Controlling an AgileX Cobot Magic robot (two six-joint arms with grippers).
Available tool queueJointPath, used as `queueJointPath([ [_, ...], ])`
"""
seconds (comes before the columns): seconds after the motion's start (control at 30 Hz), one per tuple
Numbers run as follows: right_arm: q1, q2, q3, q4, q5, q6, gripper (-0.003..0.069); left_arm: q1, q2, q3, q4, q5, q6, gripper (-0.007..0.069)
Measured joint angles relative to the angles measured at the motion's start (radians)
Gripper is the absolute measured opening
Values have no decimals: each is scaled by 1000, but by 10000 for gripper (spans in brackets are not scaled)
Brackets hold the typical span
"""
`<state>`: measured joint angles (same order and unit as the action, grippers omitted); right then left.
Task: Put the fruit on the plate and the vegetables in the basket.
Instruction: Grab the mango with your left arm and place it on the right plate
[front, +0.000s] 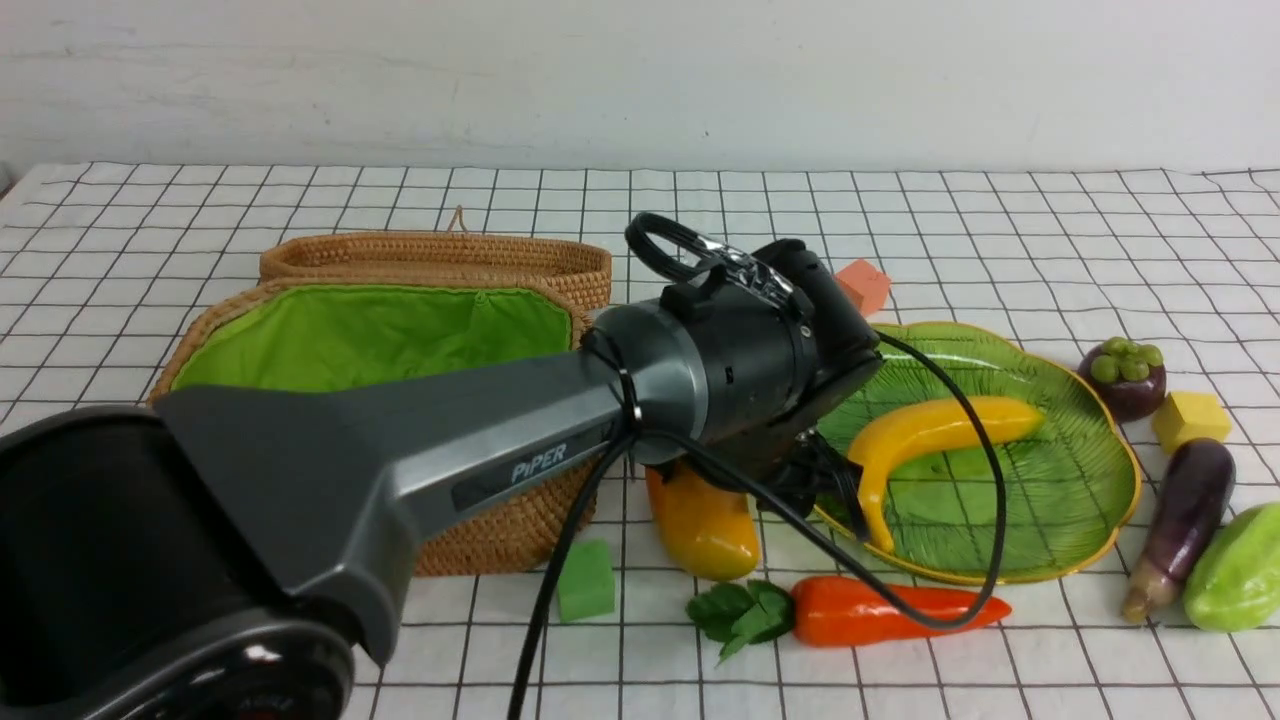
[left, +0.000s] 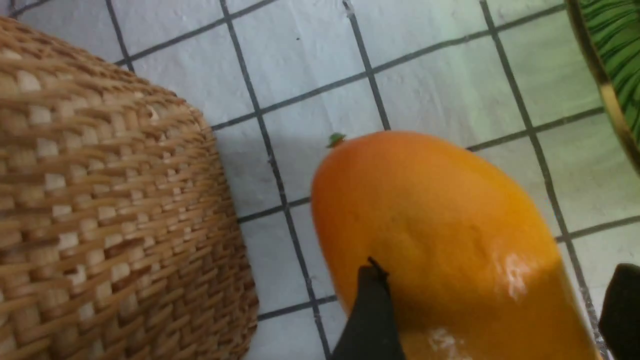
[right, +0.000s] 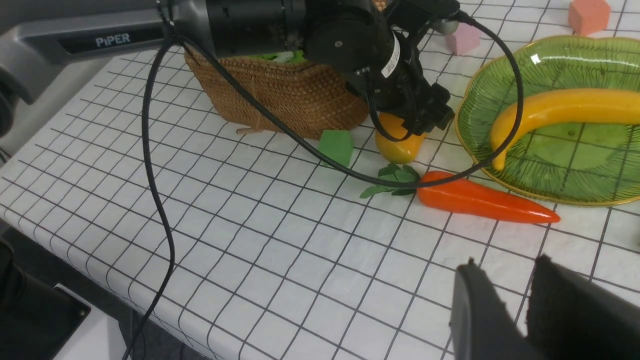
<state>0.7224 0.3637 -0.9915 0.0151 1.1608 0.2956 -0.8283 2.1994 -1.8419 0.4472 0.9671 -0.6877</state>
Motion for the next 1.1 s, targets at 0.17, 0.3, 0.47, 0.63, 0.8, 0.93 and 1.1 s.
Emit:
queueJointPath([
  [0.17, 0, 0, 0, 0, 5, -1, 185, 0, 13, -4, 28, -8, -23, 487],
  [0.3, 0, 0, 0, 0, 6, -1, 185, 0, 15, -3, 35, -8, -37, 483],
  [0.47, 0, 0, 0, 0, 6, -1, 188, 0, 15, -3, 47, -13, -37, 479],
  [0.63, 0, 0, 0, 0, 6, -17, 190, 0, 13, -15, 35, 32, -38, 477],
  [0.8, 0, 0, 0, 0, 6, -45, 193, 0, -12, -39, 3, 84, 9, 492],
  [0.93, 0, 0, 0, 0, 7, -52, 193, 0, -29, -59, -27, 117, 24, 542],
  [1.1, 0, 0, 0, 0, 7, -75, 196, 0, -25, -59, -45, 131, 24, 584],
])
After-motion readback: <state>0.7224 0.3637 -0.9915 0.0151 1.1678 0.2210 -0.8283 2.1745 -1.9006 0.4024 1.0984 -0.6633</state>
